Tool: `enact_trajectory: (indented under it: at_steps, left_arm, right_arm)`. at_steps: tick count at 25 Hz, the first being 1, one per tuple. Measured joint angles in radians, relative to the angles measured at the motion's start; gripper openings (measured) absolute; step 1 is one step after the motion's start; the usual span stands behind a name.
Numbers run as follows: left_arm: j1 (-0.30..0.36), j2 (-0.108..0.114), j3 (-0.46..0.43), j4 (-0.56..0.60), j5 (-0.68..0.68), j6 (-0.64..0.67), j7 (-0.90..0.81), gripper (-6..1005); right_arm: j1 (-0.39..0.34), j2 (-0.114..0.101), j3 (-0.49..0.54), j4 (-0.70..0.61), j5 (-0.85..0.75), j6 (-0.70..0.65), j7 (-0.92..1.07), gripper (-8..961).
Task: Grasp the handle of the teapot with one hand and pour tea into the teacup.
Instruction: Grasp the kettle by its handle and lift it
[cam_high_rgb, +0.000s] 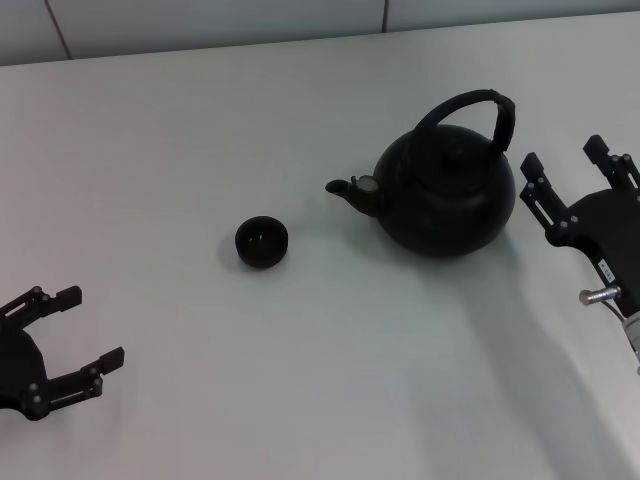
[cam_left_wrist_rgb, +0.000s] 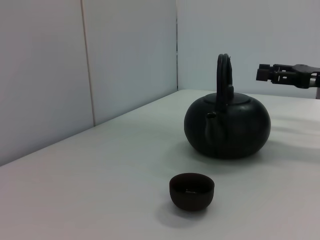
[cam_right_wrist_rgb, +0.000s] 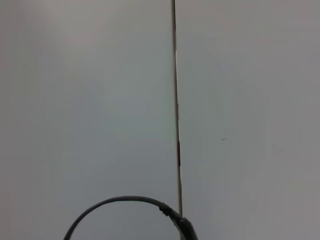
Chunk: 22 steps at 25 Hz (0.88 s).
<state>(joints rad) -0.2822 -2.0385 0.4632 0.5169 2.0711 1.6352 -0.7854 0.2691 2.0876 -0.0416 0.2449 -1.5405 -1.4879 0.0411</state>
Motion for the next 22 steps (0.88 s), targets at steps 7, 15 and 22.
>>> enact_trajectory:
  at_steps: [7,15,22]
  left_arm:
    - [0.0,-0.002,0.0,0.0,0.0,0.001,0.0,865]
    - [0.0,-0.002,-0.001,0.0,0.0,0.001,0.0,864]
    - [0.0,-0.006,-0.006,0.0,-0.001,0.0,0.0,864]
  right_arm:
    - [0.053,-0.002,0.022,-0.007,0.002,0.074,0.003,746]
    - [0.103,-0.004,0.026,-0.028,0.002,0.137,0.005,746]
    - [0.135,-0.005,0.027,-0.044,0.003,0.168,0.005,745]
